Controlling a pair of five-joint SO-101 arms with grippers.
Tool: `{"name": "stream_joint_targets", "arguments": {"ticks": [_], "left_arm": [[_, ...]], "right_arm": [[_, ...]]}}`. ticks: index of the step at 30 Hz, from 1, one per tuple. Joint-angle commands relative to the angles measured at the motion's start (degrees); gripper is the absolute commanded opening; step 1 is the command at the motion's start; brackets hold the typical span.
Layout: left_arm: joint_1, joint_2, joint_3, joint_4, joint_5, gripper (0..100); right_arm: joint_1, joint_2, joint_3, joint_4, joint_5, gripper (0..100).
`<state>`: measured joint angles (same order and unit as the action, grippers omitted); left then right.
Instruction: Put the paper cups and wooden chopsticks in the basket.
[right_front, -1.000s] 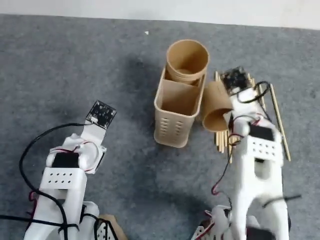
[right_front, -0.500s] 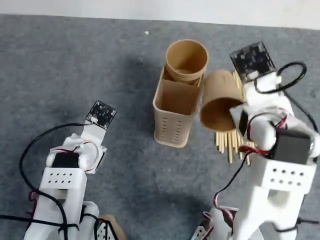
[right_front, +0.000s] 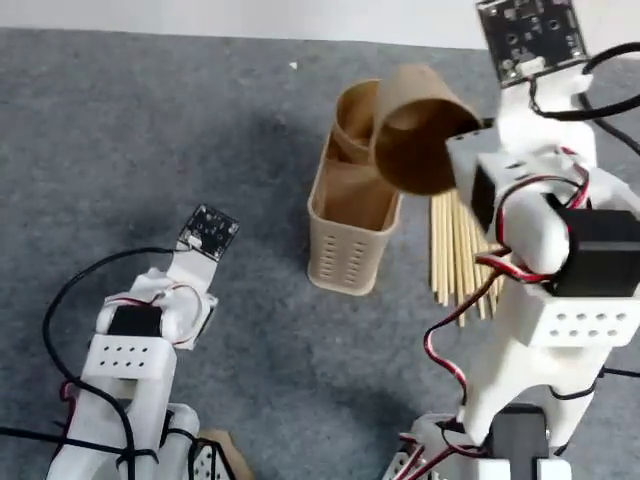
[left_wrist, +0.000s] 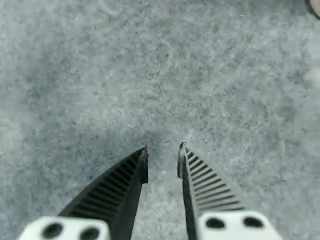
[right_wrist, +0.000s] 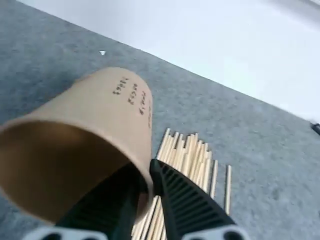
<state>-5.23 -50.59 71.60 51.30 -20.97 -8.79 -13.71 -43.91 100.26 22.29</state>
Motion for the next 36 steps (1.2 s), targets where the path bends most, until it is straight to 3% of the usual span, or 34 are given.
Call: {"name": "stream_joint_targets", "arguments": {"ticks": [1, 10, 36], "left_arm": [[0.84, -0.84, -0.31, -0.7, -0.09, 13], [0.84, -0.84, -0.31, -0.79, -0.09, 13], [1.27, -1.27, 0.66, -1.05, -0.18, 13]], "right_arm": [[-2.07, -0.04, 2.77, 0.92, -0.88, 0.6], [-2.07, 0.4, 10.07, -4.88, -2.73, 0.5], [-2.07, 0.4, 12.62, -16.92, -5.71, 0.5]]}}
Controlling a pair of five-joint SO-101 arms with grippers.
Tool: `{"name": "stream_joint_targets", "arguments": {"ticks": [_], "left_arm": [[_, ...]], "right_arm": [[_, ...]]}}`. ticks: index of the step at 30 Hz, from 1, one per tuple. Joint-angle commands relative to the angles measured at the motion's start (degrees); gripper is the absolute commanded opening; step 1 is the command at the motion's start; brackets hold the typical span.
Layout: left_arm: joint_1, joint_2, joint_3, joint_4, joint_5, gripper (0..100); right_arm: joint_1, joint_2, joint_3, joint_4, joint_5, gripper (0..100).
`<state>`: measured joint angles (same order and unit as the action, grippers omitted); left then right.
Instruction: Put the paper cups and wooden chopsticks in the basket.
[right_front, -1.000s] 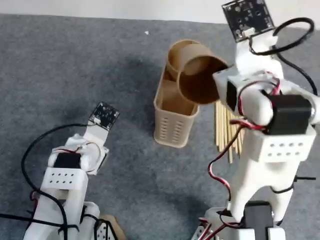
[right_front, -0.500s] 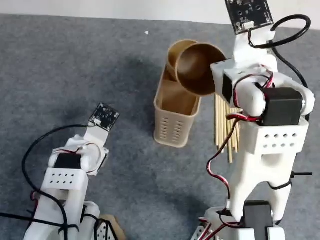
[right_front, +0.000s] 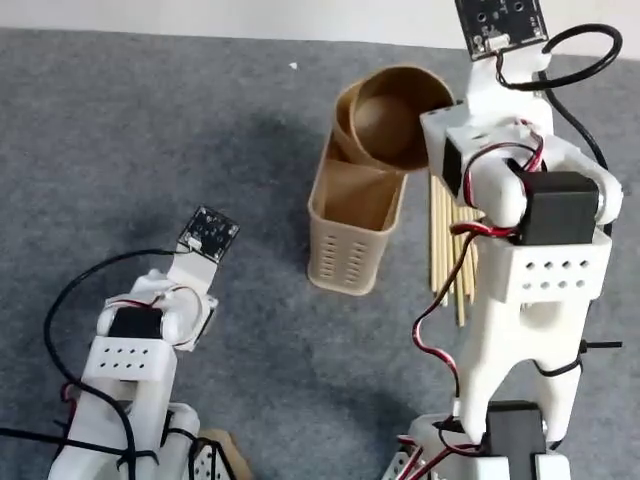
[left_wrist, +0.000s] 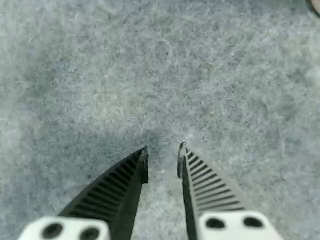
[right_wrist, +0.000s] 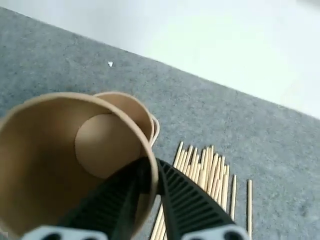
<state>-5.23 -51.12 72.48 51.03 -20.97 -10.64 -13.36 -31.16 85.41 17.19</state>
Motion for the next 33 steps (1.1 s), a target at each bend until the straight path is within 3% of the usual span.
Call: {"name": "stream_joint_targets", "arguments": {"ticks": [1, 12, 25, 28, 33], "left_arm": [[1.8, -0.75, -0.13, -0.79, -0.18, 13], [2.77, -0.66, -0.04, -0.79, -0.18, 13], [2.68, -0.57, -0.04, -0.79, -0.18, 13], [2.68, -0.57, 0.04, -0.79, -0.18, 13], [2.68, -0.4, 0.04, -0.79, -0.18, 13]], "right_arm": [[-0.22, 0.04, -0.04, -2.86, -0.62, 0.5], [-2.59, 0.13, 2.59, -10.33, -2.11, 0.5], [-3.65, 0.13, 16.75, -17.71, -1.93, 1.2], [-2.51, 0.04, 16.75, -17.45, -2.2, 9.5], [-2.33, -0.48, 16.57, -17.45, -2.2, 35.2]]}}
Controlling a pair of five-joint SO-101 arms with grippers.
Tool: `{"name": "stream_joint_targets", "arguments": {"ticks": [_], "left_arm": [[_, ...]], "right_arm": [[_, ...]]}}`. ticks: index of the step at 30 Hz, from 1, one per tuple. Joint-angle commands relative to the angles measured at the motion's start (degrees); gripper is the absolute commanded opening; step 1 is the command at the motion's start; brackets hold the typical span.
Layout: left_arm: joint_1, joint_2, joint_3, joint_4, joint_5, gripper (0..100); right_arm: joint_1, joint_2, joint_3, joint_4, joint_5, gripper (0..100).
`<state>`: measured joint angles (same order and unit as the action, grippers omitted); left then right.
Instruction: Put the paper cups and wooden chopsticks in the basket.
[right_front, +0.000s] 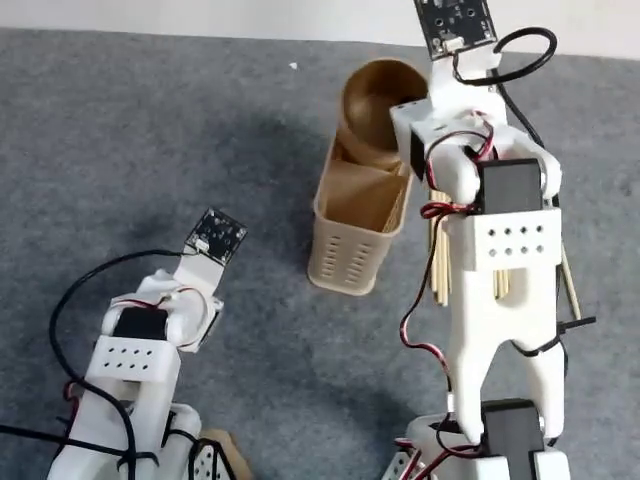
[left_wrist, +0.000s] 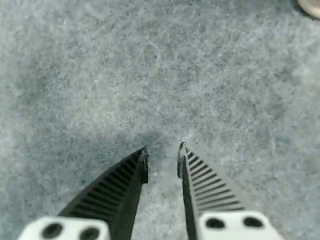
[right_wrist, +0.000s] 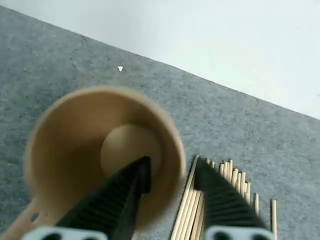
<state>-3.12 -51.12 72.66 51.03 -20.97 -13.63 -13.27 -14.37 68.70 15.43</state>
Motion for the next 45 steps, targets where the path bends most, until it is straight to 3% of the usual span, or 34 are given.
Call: {"name": "stream_joint_targets", "arguments": {"ticks": [1, 8, 15, 24, 27, 34, 37, 40, 45], "left_arm": [[0.57, -0.4, -0.13, -0.79, -0.18, 13], [0.66, -0.4, 0.13, -0.79, -0.18, 13], [0.66, -0.4, 0.13, -0.79, -0.18, 13], [0.66, -0.4, 0.13, -0.79, -0.18, 13], [0.66, -0.4, 0.13, -0.79, -0.18, 13], [0.66, -0.4, 0.22, -0.79, -0.18, 13], [0.66, -0.66, 0.75, -0.79, -0.18, 13], [0.66, -0.75, 1.01, -0.79, -0.18, 13], [0.66, -0.75, 1.01, -0.79, -0.18, 13]], "right_arm": [[0.66, -0.57, -1.01, -0.75, -0.44, 38.4], [0.92, 1.01, -3.12, -1.45, -0.44, 40.7], [1.19, 12.79, 7.25, -12.44, -0.44, 40.7], [1.19, 19.12, 8.22, -12.09, -0.44, 40.7], [0.84, 13.58, 3.47, -6.37, -0.53, 40.7], [0.31, 1.45, -20.7, 22.99, -2.64, 40.7], [5.58, 0.75, -27.82, 32.84, -1.23, 40.7], [17.54, 0.75, -21.32, 32.22, 4.66, 40.7], [28.88, 5.14, -4.88, 25.19, 19.69, 40.7]]}}
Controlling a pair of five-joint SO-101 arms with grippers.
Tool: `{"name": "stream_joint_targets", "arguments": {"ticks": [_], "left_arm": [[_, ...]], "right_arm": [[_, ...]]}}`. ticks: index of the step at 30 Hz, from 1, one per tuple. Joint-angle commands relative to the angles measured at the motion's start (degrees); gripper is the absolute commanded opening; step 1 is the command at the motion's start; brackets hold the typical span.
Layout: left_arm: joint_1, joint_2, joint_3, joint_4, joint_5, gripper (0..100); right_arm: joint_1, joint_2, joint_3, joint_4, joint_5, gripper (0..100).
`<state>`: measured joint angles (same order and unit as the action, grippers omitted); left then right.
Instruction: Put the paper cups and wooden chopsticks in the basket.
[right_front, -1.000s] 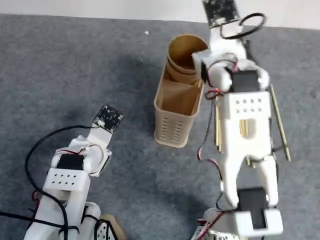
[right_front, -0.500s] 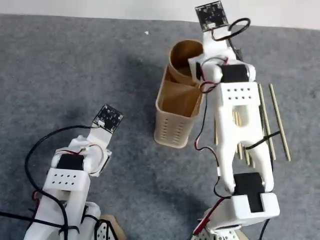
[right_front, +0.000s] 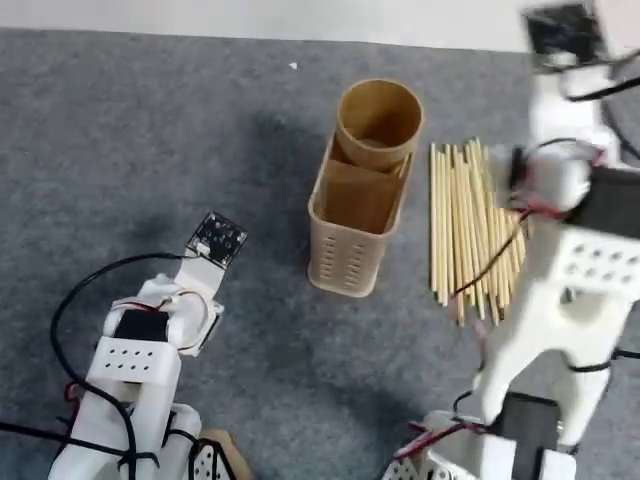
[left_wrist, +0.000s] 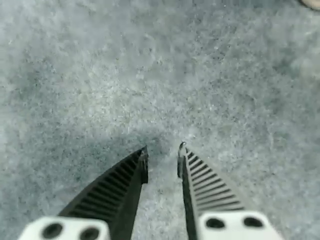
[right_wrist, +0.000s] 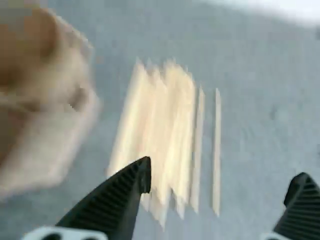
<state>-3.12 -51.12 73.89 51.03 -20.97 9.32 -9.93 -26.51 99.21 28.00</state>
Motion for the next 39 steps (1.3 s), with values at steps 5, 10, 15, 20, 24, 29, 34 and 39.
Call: {"name": "stream_joint_targets", "arguments": {"ticks": [5, 10, 15, 20, 24, 29, 34, 39], "left_arm": [[0.66, -0.75, -0.22, -0.79, -0.18, 13], [0.66, -0.75, -0.22, -0.79, -0.18, 13], [0.66, -0.75, -0.22, -0.79, -0.18, 13], [0.66, -0.66, -0.13, -0.79, -0.18, 13], [0.66, -0.66, -0.13, -0.79, -0.18, 13], [0.66, -0.66, -0.13, -0.79, -0.18, 13], [0.66, -0.66, -0.13, -0.79, -0.18, 13], [0.66, -0.66, -0.13, -0.79, -0.18, 13]], "right_arm": [[11.12, 13.32, 19.12, -21.23, 9.67, 40.7], [12.18, 26.68, 19.47, -26.77, 12.04, 40.7], [14.99, 35.12, 19.47, -34.42, 13.45, 40.7], [16.57, 39.6, 19.47, -36.53, 15.21, 40.7], [16.57, 42.51, 19.47, -37.32, 15.21, 40.7], [14.55, 45.76, 19.65, -36.97, 14.86, 30.0], [13.32, 46.46, 20.09, -36.88, 14.86, 1.1], [13.41, 46.46, 20.09, -36.88, 14.86, 0.6]]}}
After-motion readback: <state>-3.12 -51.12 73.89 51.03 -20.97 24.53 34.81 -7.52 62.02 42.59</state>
